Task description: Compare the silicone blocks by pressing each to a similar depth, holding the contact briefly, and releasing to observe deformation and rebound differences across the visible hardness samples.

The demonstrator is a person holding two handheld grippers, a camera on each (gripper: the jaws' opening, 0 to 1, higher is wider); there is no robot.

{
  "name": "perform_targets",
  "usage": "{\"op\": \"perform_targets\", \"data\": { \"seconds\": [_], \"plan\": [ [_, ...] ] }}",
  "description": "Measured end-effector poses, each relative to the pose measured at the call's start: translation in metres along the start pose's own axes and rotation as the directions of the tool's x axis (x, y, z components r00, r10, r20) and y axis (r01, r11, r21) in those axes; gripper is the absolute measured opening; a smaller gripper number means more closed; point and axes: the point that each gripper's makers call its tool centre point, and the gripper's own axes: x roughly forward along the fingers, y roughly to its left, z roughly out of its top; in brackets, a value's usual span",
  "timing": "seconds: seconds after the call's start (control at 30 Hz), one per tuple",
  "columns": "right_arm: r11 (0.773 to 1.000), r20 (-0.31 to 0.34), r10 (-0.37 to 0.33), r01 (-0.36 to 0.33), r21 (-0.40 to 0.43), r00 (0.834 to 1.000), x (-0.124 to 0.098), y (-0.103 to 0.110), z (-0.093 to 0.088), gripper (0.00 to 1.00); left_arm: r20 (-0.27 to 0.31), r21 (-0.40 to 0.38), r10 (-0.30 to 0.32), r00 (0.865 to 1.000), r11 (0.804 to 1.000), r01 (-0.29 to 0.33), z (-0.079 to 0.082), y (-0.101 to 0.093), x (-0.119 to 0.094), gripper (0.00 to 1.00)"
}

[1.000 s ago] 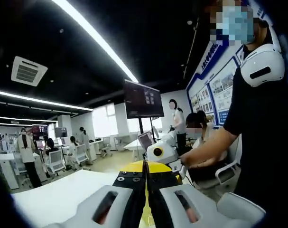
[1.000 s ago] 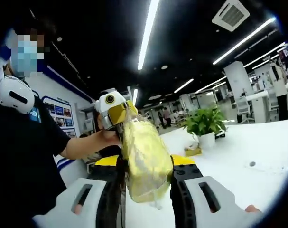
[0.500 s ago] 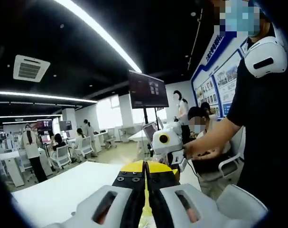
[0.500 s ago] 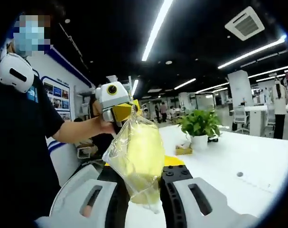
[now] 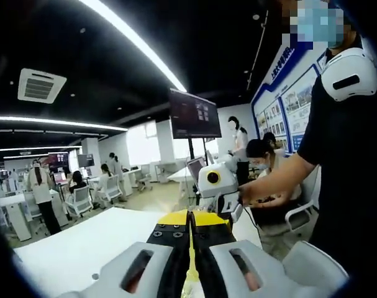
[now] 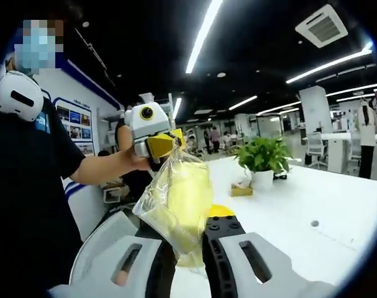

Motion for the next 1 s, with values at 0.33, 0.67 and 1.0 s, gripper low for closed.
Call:
{"op": "perform_targets", "data": {
  "seconds": [0.33, 0.67, 1.0],
  "plan": [
    [1.000, -0.009, -0.011, 0.011, -0.024, 1.000, 0.0029, -0.0029, 0.0025, 0.07, 0.000, 0.005, 0.008, 1.000, 1.000, -0.008, 0.0012, 0.0038, 0.0002, 0.00],
    [1.000, 0.002, -0.016, 0.016, 0.005, 1.000, 0.0024, -0.0041, 0.0038, 0.09, 0.008, 0.019, 0.008, 1.000, 1.000, -0.008, 0.0025, 0.0066, 0.0030, 0.00],
    [0.999, 0.027, -0.012, 0.011, 0.041, 1.000, -0.0017, -0.0034, 0.0075, 0.11, 0.026, 0.023, -0.004, 1.000, 1.000, 0.004, 0.0076, 0.0067, 0.0066, 0.00]
  ]
}}
